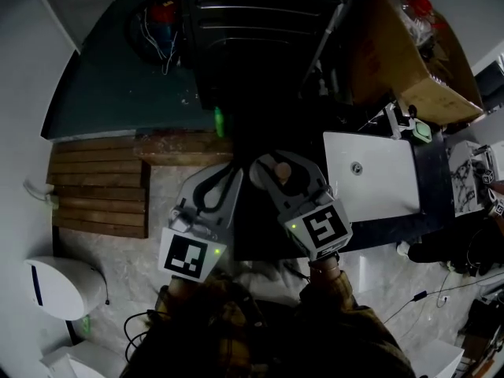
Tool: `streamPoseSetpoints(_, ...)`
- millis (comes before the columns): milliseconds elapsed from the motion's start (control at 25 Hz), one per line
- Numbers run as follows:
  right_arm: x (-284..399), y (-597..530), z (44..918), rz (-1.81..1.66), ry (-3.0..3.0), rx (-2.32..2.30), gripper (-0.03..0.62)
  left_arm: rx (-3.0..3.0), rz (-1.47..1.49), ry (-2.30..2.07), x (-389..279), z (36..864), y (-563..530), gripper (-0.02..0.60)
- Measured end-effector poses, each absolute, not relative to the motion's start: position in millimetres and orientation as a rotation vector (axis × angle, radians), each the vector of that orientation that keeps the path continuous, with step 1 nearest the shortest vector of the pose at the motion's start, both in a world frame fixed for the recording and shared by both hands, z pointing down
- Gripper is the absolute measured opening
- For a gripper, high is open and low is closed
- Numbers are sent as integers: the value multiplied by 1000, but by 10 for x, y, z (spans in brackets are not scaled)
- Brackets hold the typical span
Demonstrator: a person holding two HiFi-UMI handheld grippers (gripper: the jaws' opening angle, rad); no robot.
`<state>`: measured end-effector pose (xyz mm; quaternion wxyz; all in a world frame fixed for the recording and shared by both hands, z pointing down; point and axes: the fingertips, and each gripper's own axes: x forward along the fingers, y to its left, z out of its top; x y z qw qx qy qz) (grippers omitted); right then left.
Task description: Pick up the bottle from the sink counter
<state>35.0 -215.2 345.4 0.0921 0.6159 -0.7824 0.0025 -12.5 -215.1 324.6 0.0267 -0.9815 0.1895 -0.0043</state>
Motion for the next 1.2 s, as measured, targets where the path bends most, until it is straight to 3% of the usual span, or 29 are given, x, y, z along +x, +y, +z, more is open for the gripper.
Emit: streamPoseSetpoints(1200,-222,-1648,2940,-122,-2352,1872,115,-3007,124,457,-609,2908,-1779,35)
